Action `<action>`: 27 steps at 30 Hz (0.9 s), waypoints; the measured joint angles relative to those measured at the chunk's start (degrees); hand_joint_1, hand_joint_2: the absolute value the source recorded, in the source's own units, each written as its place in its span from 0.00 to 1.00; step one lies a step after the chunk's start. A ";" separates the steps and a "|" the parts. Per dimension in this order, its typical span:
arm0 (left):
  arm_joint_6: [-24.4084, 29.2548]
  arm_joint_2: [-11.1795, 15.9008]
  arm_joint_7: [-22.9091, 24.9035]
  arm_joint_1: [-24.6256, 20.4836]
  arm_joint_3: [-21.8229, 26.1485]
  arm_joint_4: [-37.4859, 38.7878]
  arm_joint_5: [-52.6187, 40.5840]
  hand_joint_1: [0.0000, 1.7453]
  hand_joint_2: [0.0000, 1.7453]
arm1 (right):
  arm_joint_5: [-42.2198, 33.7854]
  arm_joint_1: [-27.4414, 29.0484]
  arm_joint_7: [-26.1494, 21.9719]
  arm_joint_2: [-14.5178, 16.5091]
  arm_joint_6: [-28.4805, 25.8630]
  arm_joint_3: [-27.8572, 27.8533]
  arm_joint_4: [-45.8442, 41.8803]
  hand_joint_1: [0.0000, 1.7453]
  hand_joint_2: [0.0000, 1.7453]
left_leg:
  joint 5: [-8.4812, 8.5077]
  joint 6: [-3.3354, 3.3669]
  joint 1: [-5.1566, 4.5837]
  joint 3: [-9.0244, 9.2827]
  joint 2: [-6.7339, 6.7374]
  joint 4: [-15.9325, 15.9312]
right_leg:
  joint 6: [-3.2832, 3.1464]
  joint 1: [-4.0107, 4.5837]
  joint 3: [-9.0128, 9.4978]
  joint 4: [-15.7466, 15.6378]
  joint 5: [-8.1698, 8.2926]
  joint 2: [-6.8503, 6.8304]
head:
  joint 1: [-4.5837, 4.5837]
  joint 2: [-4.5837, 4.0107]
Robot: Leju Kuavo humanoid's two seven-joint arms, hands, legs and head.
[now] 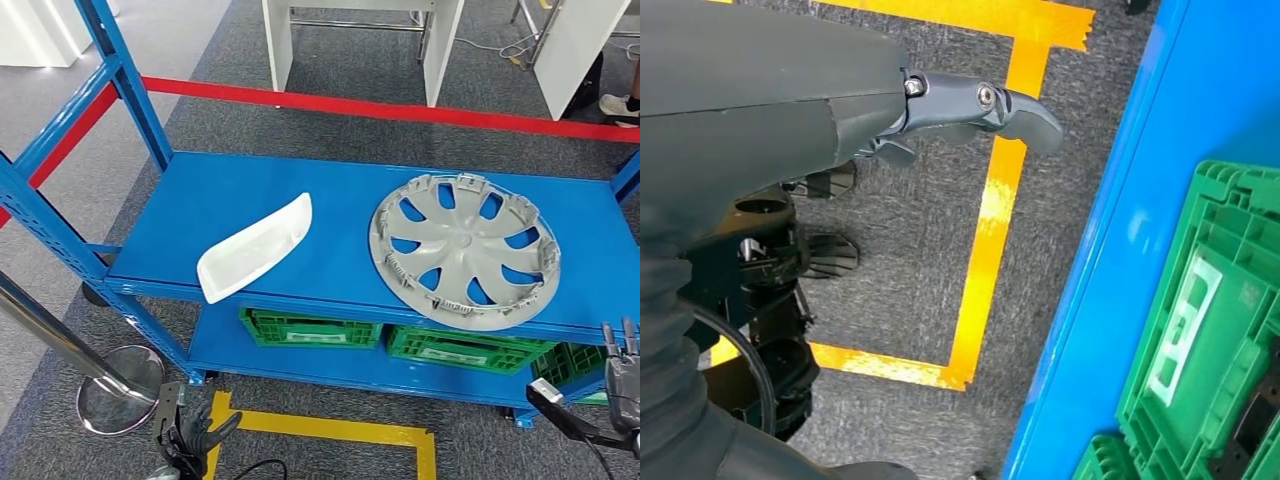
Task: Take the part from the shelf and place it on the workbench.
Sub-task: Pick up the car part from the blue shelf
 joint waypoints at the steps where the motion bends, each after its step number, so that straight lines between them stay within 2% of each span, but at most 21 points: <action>1: -0.04 -0.05 0.08 -0.05 -0.09 0.01 -0.11 0.00 1.00 | 0.39 -0.58 -0.35 0.19 0.11 -0.16 0.51 0.00 1.00 | 0.00 0.00 0.00 0.00 0.00 0.00 | 0.00 0.00 0.00 0.00 0.00 0.00 | 0.01 0.00; 13: -0.33 -0.36 0.42 -0.37 -0.98 0.04 -0.94 0.00 1.00 | 4.61 -5.64 -1.25 2.39 0.99 1.44 4.00 0.00 1.00 | 0.00 0.00 0.01 0.00 0.01 0.00 | 0.01 0.00 0.00 0.02 0.01 0.02 | 0.00 0.00; 20: -0.61 -0.66 0.60 -0.53 -1.32 0.04 -1.33 0.00 1.00 | 7.06 -8.74 -0.86 3.69 1.18 5.40 5.06 0.00 1.00 | 0.01 0.00 0.01 -0.01 0.01 0.00 | 0.01 0.01 0.01 0.02 0.01 0.02 | 0.01 0.00; 27: -1.25 -0.83 0.73 -0.72 -1.60 0.07 -1.64 0.00 1.00 | 7.23 -11.83 1.56 3.95 1.75 12.12 5.19 0.00 1.00 | 0.01 0.00 0.01 -0.01 0.01 0.00 | 0.01 0.01 0.00 0.02 0.01 0.01 | 0.01 0.00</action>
